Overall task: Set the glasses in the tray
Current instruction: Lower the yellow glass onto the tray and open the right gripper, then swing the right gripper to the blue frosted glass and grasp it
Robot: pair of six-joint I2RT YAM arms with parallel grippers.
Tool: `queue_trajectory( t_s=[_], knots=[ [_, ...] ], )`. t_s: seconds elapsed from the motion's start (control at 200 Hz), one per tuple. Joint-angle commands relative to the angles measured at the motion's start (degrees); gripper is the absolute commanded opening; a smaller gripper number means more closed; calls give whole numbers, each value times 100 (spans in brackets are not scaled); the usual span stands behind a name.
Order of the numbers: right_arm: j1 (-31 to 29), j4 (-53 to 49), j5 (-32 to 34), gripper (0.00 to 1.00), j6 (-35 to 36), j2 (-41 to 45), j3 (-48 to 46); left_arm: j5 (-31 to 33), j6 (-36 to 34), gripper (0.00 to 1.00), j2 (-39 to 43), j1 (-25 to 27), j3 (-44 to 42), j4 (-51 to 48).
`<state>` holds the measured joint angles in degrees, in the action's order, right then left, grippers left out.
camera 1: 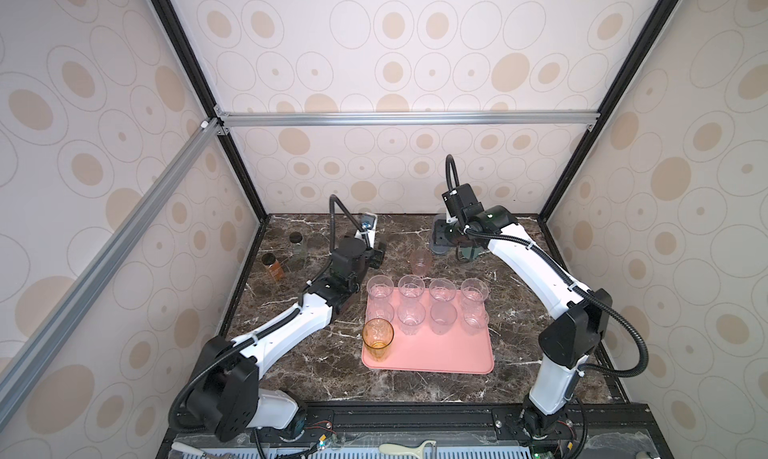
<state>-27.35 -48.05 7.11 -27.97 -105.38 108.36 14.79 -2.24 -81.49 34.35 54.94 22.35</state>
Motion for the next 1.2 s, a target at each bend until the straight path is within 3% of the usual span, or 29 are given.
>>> queue_trajectory(
  t_s=[0.0,0.15,0.4,0.685,0.955,1.195],
  knots=[
    [511,349,56,52,-428,-402,299,-292,-1053,69,-442,222,331,1077],
    [943,319,-416,52,-535,-1042,887,-549,-1628,71,-1149,429,510,1718],
    [1267,-729,-839,51,-480,-2558,2906,-578,-2153,70,-1888,517,995,1828],
    [1277,-583,-676,45,-434,-2958,2947,-810,-3460,70,-1971,681,543,2510],
    [1276,-489,-668,40,-325,-3418,3172,-794,-3773,70,-2061,741,518,2562],
    [1253,-454,-505,17,-151,-3336,3194,-525,-3811,70,-2025,768,426,2673]
  ],
)
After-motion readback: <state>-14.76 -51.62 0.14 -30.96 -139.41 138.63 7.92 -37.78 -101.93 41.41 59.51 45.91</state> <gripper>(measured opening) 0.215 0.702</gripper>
